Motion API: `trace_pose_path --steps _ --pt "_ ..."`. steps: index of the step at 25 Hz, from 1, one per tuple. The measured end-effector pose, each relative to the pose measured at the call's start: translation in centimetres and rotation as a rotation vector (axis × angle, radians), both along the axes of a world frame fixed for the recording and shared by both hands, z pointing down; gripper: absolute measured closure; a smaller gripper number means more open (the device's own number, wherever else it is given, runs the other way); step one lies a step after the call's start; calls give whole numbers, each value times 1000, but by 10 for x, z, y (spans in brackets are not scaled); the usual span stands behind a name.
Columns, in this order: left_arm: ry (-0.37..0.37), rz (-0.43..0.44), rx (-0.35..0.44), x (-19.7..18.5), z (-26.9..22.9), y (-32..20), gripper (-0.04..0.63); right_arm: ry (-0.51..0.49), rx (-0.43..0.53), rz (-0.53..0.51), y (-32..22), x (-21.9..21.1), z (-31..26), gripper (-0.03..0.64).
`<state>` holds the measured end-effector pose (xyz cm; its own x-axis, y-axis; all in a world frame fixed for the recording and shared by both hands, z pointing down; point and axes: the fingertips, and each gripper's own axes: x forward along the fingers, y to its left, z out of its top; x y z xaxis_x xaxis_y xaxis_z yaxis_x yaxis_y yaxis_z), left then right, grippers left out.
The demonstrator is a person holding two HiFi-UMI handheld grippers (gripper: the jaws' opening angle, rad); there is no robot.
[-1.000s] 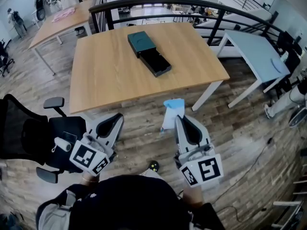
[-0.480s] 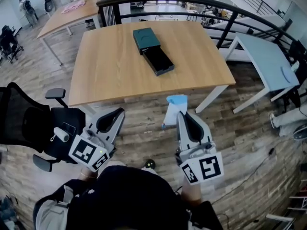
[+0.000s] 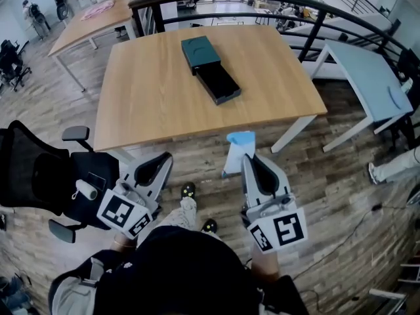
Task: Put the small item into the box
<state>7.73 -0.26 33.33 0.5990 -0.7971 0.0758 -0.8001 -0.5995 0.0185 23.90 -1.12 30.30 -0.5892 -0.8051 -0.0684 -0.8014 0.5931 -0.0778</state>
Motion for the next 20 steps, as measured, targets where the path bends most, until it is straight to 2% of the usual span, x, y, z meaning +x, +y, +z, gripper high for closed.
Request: trace_pose_path --steps 9,20 --pt "45 74 38 -4 -12 -91 569 34 16 80 -72 -4 -14 586" --pt "48 99 39 -31 -7 -200 569 64 25 104 -170 -34 -15 586"
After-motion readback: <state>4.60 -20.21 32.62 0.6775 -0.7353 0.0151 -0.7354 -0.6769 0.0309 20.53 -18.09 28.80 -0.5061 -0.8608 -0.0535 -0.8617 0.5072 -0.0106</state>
